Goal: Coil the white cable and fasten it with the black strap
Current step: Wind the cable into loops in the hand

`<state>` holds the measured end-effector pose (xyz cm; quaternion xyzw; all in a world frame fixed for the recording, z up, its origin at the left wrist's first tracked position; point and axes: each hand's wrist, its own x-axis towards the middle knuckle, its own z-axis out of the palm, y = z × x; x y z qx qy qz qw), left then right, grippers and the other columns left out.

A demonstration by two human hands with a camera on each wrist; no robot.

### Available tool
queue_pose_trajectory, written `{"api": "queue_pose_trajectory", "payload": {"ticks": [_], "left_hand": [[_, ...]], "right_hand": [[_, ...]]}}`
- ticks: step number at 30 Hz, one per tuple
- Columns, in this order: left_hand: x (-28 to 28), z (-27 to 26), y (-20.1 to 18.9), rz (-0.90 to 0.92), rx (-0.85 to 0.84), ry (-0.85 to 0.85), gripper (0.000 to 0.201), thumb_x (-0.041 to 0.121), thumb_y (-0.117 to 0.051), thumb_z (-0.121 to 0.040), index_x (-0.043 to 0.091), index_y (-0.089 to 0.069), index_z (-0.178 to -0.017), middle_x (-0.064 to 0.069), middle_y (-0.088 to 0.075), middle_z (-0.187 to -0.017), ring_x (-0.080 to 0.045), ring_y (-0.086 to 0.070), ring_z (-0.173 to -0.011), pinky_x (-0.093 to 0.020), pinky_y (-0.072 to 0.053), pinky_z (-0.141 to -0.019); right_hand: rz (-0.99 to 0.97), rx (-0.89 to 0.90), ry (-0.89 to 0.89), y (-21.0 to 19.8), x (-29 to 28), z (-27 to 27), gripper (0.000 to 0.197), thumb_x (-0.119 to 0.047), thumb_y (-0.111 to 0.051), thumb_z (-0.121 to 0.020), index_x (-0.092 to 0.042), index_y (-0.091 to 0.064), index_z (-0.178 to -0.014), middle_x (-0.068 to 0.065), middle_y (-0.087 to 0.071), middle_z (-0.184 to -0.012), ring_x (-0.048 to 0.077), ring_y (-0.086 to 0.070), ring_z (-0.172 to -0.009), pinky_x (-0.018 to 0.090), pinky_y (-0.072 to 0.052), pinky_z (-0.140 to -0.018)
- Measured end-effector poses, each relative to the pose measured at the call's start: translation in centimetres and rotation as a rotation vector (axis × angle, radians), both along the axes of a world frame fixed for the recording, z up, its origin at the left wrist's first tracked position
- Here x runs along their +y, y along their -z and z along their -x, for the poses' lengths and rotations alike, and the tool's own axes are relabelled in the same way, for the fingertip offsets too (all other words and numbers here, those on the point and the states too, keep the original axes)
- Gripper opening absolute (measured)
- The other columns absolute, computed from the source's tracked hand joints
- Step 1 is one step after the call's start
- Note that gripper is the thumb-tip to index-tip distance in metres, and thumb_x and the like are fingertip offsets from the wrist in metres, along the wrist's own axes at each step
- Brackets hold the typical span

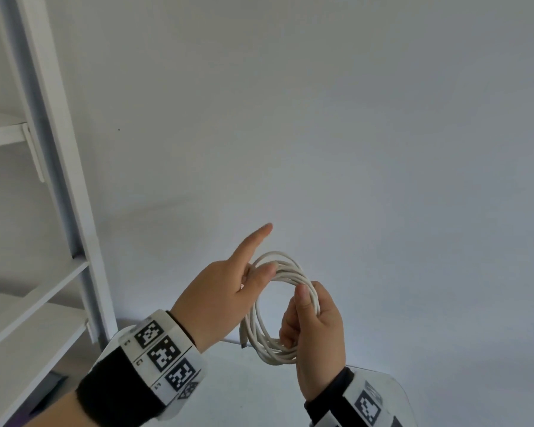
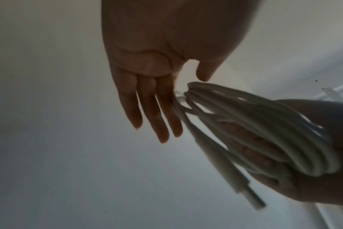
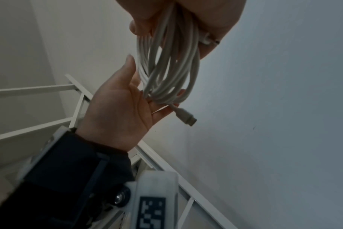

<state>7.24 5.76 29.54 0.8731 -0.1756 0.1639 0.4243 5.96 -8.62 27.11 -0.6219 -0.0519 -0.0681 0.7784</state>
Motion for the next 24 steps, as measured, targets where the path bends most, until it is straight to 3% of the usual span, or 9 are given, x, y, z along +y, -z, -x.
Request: {"api": "queue_pose_trajectory", "payload": {"ticks": [3,5,8,12,15,19,22,24], "left_hand": [[0.4,0.0,0.1,-0.050,-0.025,0.022,0.041,0.067,-0.036,-0.081,0.037,-0.048,-0.108,0.006,-0.064,-0.080,-0.011,-0.062,-0.074,-0.035,-0.052,-0.072],[0.2,0.1,0.5,-0.036,-0.028,0.003,0.037,0.063,-0.043,-0.080,0.028,-0.049,-0.093,0.007,-0.059,-0.081,-0.010,-0.058,-0.076,-0.034,-0.050,-0.071],[-0.4,0.4,1.2,0.023,0.050,0.007,0.036,0.062,-0.039,-0.079,0.026,-0.041,-0.085,0.002,-0.061,-0.077,-0.012,-0.061,-0.068,-0.033,-0.051,-0.064],[-0.3,1.0,1.9,0.142,0.116,0.025,0.027,0.048,-0.043,-0.085,0.027,-0.049,-0.101,0.005,-0.062,-0.069,-0.007,-0.057,-0.050,-0.023,-0.051,-0.052],[0.2,1.3,2.8,0.155,0.109,-0.008,0.023,0.034,-0.048,-0.091,0.032,-0.052,-0.114,0.011,-0.056,-0.061,-0.006,-0.050,-0.045,-0.015,-0.043,-0.048],[1.3,1.6,4.2,0.145,0.113,-0.046,0.020,0.030,-0.048,-0.093,0.029,-0.056,-0.111,0.012,-0.063,-0.073,-0.005,-0.049,-0.043,-0.012,-0.039,-0.047],[2.6,1.8,5.5,0.080,0.133,-0.072,0.018,0.031,-0.046,-0.093,0.027,-0.056,-0.108,0.005,-0.064,-0.076,-0.005,-0.050,-0.045,-0.014,-0.041,-0.048],[3.5,2.2,6.3,0.042,0.140,-0.086,0.019,0.030,-0.046,-0.094,0.024,-0.056,-0.108,0.005,-0.064,-0.077,0.000,-0.052,-0.051,-0.012,-0.041,-0.050]], "right_hand": [[0.022,-0.019,0.002,0.2,0.2,0.0,0.028,-0.032,-0.049,-0.078,-0.010,-0.041,-0.064,-0.006,-0.031,-0.043,0.012,-0.024,-0.039,0.023,-0.024,-0.037],[0.023,-0.018,0.006,0.5,0.4,-0.1,0.029,-0.033,-0.049,-0.078,-0.008,-0.043,-0.066,-0.005,-0.031,-0.044,0.013,-0.025,-0.039,0.024,-0.025,-0.037],[0.032,-0.002,0.002,0.8,0.9,0.1,0.029,-0.033,-0.050,-0.083,-0.011,-0.047,-0.065,-0.006,-0.032,-0.043,0.012,-0.025,-0.039,0.023,-0.026,-0.037],[0.045,0.022,0.004,1.7,1.5,0.4,0.030,-0.021,-0.044,-0.094,-0.010,-0.045,-0.066,-0.006,-0.033,-0.044,0.013,-0.027,-0.040,0.026,-0.028,-0.041],[0.033,0.051,-0.041,2.9,2.2,0.6,0.032,-0.029,-0.044,-0.094,-0.012,-0.045,-0.066,-0.006,-0.036,-0.046,0.013,-0.034,-0.042,0.031,-0.035,-0.046],[0.090,0.101,-0.177,4.6,2.6,0.5,0.035,-0.045,-0.050,-0.080,-0.011,-0.050,-0.071,-0.004,-0.048,-0.057,0.012,-0.051,-0.057,0.033,-0.048,-0.066],[0.178,0.135,-0.286,5.9,2.4,0.3,0.042,-0.051,-0.060,-0.067,-0.011,-0.061,-0.082,0.001,-0.055,-0.078,0.015,-0.052,-0.077,0.033,-0.045,-0.077],[0.225,0.148,-0.347,6.7,2.3,0.3,0.047,-0.053,-0.060,-0.065,-0.019,-0.064,-0.097,-0.004,-0.062,-0.092,0.015,-0.055,-0.088,0.032,-0.044,-0.082]]}}
